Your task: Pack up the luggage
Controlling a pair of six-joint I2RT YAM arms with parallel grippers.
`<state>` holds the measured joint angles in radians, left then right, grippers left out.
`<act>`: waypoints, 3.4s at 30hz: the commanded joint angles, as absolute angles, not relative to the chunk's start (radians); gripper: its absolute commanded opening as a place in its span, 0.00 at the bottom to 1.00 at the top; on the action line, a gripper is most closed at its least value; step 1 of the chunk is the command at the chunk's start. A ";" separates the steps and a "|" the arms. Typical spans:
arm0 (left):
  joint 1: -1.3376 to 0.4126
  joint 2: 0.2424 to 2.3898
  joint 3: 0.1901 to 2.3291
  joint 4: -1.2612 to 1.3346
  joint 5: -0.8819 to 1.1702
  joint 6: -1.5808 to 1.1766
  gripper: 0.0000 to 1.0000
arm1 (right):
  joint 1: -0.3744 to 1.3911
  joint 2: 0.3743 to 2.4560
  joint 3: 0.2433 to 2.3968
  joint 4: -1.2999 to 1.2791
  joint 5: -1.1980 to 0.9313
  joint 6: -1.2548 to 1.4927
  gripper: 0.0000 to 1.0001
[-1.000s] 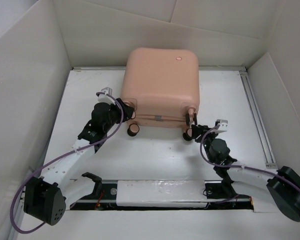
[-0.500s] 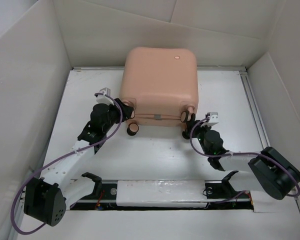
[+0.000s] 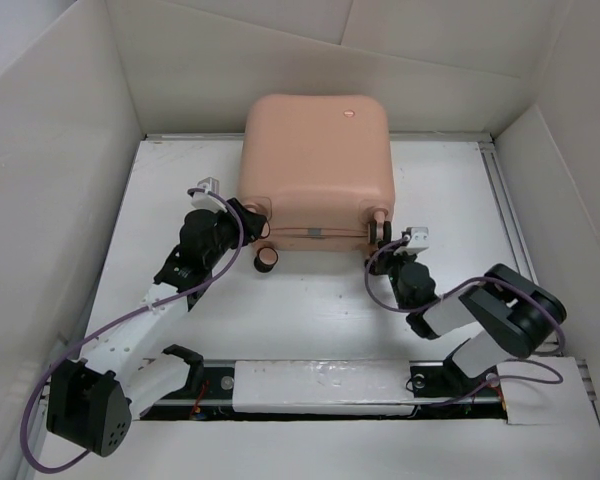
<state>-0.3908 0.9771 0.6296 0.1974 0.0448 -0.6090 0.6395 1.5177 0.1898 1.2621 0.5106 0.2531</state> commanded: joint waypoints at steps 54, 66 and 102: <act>-0.403 0.874 0.641 0.405 0.089 -0.577 0.00 | 0.528 1.319 0.163 1.450 0.223 0.127 0.55; -0.403 0.876 0.641 0.405 0.080 -0.568 0.00 | 0.476 1.404 0.192 1.483 0.166 0.204 0.45; -0.403 0.867 0.641 0.405 0.089 -0.568 0.00 | 0.426 1.218 0.098 1.338 0.087 0.305 0.51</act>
